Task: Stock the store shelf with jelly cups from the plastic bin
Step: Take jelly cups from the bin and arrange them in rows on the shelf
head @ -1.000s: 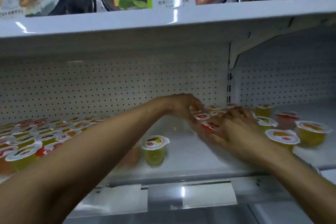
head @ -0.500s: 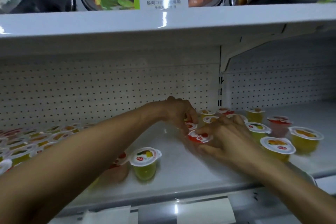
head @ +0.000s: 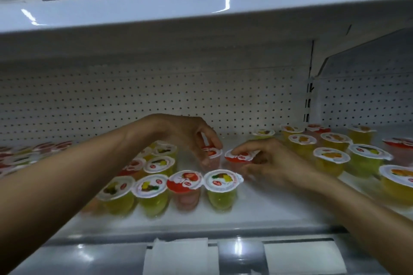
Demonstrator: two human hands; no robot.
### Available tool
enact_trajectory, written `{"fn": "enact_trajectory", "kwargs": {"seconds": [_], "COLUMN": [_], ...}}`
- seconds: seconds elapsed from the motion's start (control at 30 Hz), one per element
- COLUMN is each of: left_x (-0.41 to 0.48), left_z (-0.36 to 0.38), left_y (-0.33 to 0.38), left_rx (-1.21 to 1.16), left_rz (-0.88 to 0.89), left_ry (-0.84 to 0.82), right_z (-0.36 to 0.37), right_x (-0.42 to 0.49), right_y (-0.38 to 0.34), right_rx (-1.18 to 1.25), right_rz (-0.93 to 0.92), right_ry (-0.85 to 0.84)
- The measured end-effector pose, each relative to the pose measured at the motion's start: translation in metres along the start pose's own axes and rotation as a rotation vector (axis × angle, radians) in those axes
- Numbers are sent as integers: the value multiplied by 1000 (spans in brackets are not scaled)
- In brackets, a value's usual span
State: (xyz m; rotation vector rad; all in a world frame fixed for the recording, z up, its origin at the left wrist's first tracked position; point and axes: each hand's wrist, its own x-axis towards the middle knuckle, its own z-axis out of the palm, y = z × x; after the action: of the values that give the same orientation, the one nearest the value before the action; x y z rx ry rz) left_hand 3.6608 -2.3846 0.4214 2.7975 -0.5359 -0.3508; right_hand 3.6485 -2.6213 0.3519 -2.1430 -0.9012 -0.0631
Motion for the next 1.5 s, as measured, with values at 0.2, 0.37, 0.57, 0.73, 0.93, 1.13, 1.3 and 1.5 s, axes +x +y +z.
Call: {"fn": "enact_trajectory", "kwargs": {"seconds": [0.2, 0.37, 0.57, 0.73, 0.93, 1.13, 1.3, 1.5], "left_x": [-16, -21, -32, -37, -40, -42, -45, -39], "left_z": [2, 3, 1, 2, 3, 6, 7, 11], "left_y": [-11, -16, -14, -9, -8, -12, -9, -4], "left_rx": [-26, -61, -53, -63, -46, -33, 8, -44], "left_rz": [-1, -9, -24, -31, -72, -101, -124, -96], "left_ry": [53, 57, 31, 40, 8, 30, 52, 61], "right_z": [11, 17, 23, 22, 20, -2, -38, -46], "right_x": [24, 34, 34, 30, 28, 34, 66, 83], "right_y": [-2, 0, 0, -1, -2, -2, 17, 33], "right_rx": [123, 197, 252, 257, 259, -21, -607, -738], "right_rz": [-38, -39, -30, -38, -37, -53, 152, 334], "right_ry": [-43, -67, -79, -100, -127, -37, 126, -174]}}
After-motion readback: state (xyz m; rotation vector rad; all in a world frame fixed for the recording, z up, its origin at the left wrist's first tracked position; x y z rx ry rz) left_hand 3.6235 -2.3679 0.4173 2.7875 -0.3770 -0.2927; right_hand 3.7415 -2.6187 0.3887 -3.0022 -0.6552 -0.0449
